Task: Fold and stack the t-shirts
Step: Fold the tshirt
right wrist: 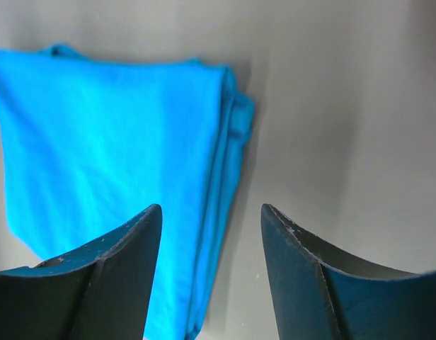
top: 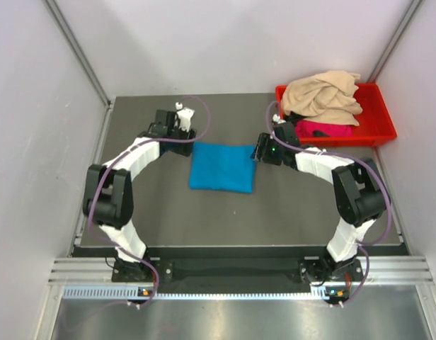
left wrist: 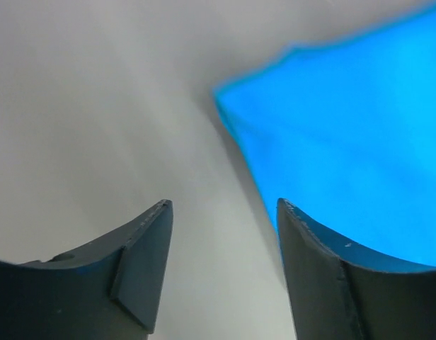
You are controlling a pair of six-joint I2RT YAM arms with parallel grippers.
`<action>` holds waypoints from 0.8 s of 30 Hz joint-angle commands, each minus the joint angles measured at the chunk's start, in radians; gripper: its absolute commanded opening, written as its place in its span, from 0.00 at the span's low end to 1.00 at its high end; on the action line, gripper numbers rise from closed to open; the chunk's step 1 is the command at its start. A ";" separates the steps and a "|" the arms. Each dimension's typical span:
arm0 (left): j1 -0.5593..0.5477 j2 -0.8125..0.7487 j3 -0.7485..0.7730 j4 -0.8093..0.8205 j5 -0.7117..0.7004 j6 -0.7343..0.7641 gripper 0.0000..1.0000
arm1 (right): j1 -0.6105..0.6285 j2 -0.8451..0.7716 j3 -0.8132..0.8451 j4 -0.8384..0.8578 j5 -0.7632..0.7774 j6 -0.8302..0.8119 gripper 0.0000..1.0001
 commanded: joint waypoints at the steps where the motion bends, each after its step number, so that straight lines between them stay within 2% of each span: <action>1: -0.003 -0.088 -0.127 -0.053 0.149 -0.037 0.67 | 0.020 -0.044 -0.071 0.042 -0.088 0.059 0.59; 2: -0.003 -0.093 -0.149 -0.085 0.183 -0.043 0.70 | 0.027 -0.067 -0.088 0.044 -0.096 0.067 0.59; 8: -0.010 -0.119 -0.284 -0.080 0.254 -0.030 0.70 | 0.073 -0.142 -0.203 0.074 -0.125 0.117 0.58; 13: -0.010 -0.114 -0.298 -0.062 0.299 -0.033 0.64 | 0.093 -0.153 -0.297 0.152 -0.154 0.169 0.53; 15: -0.013 -0.110 -0.299 -0.065 0.323 -0.036 0.57 | 0.096 -0.148 -0.314 0.165 -0.174 0.188 0.48; 16: -0.013 -0.110 -0.301 -0.063 0.330 -0.034 0.54 | 0.096 -0.148 -0.319 0.163 -0.170 0.191 0.42; 17: -0.013 -0.105 -0.301 -0.062 0.330 -0.031 0.44 | 0.095 -0.148 -0.322 0.159 -0.167 0.191 0.40; 20: -0.013 -0.094 -0.296 -0.074 0.327 -0.017 0.26 | 0.095 -0.142 -0.331 0.159 -0.167 0.192 0.26; 21: -0.013 -0.088 -0.296 -0.079 0.329 -0.013 0.09 | 0.096 -0.139 -0.331 0.160 -0.168 0.194 0.16; 22: -0.013 -0.085 -0.293 -0.085 0.327 -0.007 0.00 | 0.095 -0.137 -0.329 0.159 -0.171 0.194 0.11; 24: -0.012 -0.087 -0.287 -0.109 0.315 0.019 0.00 | 0.087 -0.137 -0.329 0.151 -0.170 0.185 0.00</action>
